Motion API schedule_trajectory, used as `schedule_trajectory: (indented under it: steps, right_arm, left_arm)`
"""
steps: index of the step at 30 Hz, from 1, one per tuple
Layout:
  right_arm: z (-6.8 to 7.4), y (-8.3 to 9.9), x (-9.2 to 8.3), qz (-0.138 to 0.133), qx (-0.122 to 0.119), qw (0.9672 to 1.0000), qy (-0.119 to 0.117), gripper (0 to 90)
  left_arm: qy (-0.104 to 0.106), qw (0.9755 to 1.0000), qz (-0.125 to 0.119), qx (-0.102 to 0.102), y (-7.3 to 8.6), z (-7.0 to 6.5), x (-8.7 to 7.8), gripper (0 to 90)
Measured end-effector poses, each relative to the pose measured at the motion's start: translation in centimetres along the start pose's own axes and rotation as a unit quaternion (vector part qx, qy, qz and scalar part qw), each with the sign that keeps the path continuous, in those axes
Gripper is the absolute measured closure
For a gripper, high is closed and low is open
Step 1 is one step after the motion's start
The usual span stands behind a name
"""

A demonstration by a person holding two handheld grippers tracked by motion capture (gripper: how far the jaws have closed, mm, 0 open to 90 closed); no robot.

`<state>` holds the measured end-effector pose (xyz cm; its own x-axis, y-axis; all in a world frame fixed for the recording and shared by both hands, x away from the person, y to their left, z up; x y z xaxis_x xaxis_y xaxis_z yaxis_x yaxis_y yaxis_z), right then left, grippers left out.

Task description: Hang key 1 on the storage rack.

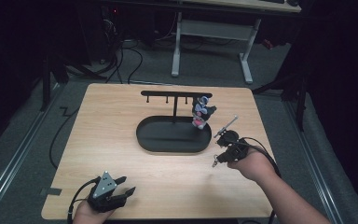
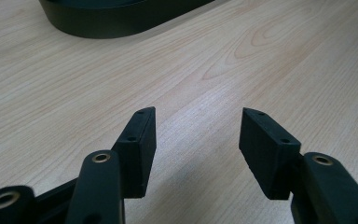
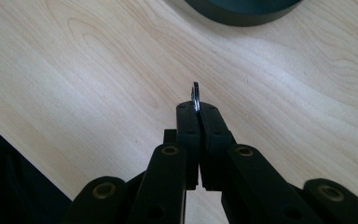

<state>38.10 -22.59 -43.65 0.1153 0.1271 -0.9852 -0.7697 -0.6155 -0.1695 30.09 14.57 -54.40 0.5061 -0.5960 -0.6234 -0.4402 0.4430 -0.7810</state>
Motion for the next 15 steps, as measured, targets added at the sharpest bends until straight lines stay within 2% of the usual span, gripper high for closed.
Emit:
schedule_trajectory:
  steps: [6,8,11,15]
  right_arm:
    - [0.2,-1.3,-0.1,-0.003,-0.007,1.0,-0.002,88.9]
    - [0.5,-1.7,-0.1,-0.002,0.0,1.0,-0.003,88.8]
    - [0.6,-2.3,-0.1,-0.005,-0.015,0.9999,-0.004,88.8]
    - [0.8,-3.2,-0.3,-0.01,-0.017,0.9998,-0.006,88.8]
  left_arm:
    - [0.0,1.0,-0.002,0.0,0.0,0.0,-0.1,46.8]
    - [0.0,1.0,-0.001,0.001,0.0,0.0,-0.1,46.8]
    - [0.001,1.0,0.001,0.002,-0.1,0.0,-0.1,46.7]
    - [0.002,1.0,-0.001,0.001,0.0,0.1,0.0,46.7]
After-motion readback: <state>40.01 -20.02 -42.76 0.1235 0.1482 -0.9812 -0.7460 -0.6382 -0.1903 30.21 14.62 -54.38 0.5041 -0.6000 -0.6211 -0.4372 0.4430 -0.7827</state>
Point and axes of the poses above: each handheld gripper's, and its own axes: x roughly forward along the jaws, y roughly out of its underside, z roughly to its left, the point moved 4 cm from there along x, roughly forward along the jaws, and after that the axes turned 4 degrees about z, right-handed, at the moved point
